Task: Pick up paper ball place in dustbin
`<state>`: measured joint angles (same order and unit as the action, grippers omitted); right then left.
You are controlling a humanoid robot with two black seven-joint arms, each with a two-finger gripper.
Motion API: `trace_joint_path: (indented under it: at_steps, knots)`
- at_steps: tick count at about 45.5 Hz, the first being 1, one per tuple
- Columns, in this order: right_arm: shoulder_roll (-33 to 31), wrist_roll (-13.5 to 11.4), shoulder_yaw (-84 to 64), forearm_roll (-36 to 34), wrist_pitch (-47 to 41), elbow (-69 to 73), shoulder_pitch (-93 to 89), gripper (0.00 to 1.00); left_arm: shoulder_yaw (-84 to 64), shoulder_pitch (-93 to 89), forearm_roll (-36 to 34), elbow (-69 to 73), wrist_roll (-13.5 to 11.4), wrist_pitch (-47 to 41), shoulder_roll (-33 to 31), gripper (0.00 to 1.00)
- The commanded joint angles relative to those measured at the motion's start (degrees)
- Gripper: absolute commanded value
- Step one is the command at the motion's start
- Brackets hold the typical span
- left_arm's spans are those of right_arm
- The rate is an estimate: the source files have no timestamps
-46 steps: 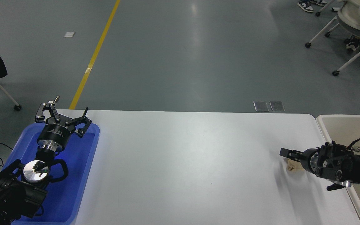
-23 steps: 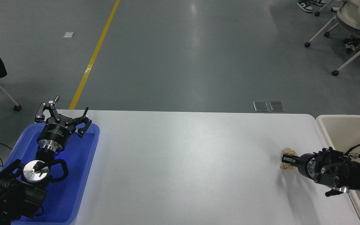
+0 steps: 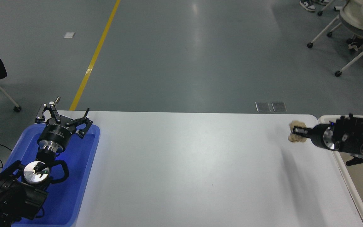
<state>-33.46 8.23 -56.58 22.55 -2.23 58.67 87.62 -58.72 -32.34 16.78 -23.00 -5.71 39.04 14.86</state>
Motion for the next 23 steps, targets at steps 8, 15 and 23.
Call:
trace_joint_path:
  at_steps: [8, 15, 23]
  knots:
    - [-4.5, -0.4, -9.0, 0.2, -17.4, 3.5, 24.2, 0.00, 0.0, 0.0, 0.0, 0.0, 0.0, 0.0, 0.0, 1.00]
    - [-4.9, -0.4, -12.2, 0.3, -21.9, 3.5, 30.7, 0.00, 0.0, 0.0, 0.0, 0.1, 0.0, 0.0, 0.0, 1.00]
    - [-6.0, -0.4, -12.8, 1.2, -26.2, 3.4, 36.6, 0.00, 0.0, 0.0, 0.0, 0.1, 0.0, 0.0, 0.0, 1.00]
